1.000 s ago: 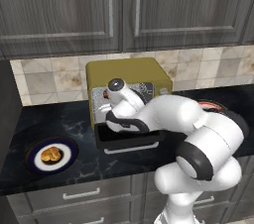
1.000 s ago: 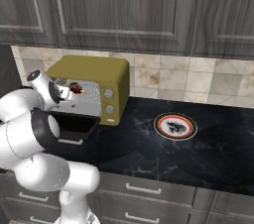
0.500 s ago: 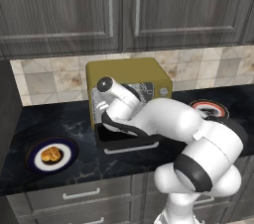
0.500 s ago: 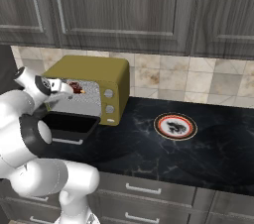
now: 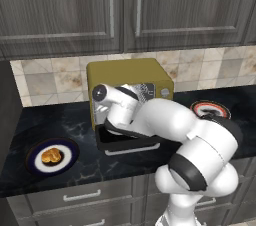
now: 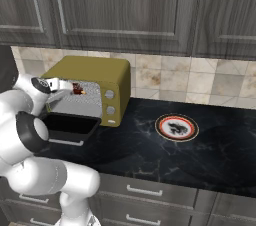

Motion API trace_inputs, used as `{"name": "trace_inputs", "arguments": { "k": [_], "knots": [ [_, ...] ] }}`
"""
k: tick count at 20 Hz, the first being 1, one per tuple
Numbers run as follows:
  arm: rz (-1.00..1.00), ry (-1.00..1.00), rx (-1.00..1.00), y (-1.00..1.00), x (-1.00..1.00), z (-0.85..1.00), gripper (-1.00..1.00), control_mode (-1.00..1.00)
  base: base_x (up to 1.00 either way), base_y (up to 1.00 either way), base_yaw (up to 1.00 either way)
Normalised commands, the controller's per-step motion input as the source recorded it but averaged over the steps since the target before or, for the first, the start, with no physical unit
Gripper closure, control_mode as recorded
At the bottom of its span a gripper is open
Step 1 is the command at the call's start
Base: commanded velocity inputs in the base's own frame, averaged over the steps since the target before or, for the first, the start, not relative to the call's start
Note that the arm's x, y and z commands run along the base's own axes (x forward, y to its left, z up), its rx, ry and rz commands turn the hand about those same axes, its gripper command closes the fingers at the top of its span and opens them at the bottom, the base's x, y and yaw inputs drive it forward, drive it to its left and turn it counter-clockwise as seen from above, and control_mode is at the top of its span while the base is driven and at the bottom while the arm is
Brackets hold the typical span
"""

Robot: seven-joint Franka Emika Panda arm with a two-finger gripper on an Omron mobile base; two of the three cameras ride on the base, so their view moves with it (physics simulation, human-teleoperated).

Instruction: Open the toaster oven door. Place the bread on the top rack in the toaster oven and place the steak on the bottom rack.

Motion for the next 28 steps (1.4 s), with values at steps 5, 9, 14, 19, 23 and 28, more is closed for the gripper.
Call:
{"name": "trace_inputs", "arguments": {
  "k": [5, 9, 14, 19, 23, 28],
  "knots": [
    [0.09, -0.15, -0.08, -0.01, 0.17, 0.02, -1.0, -1.0, 0.0, 0.0, 0.0],
    [0.01, -0.05, 0.0, -0.01, 0.2, 0.12, -1.0, -1.0, 0.0, 0.0, 0.0],
    [-0.02, 0.0, 0.01, 0.0, 0.23, 0.11, -1.0, -1.0, 0.0, 0.0, 0.0],
    [-0.01, 0.0, 0.01, -0.04, 0.15, 0.08, -1.0, -1.0, 0.0, 0.0, 0.0],
    [0.0, 0.0, 0.02, -0.11, 0.2, 0.0, -1.0, -1.0, 0.0, 0.0, 0.0],
    [0.0, 0.0, 0.04, -0.04, 0.23, -0.04, -1.0, -1.0, 0.0, 0.0, 0.0]
  ]
}}
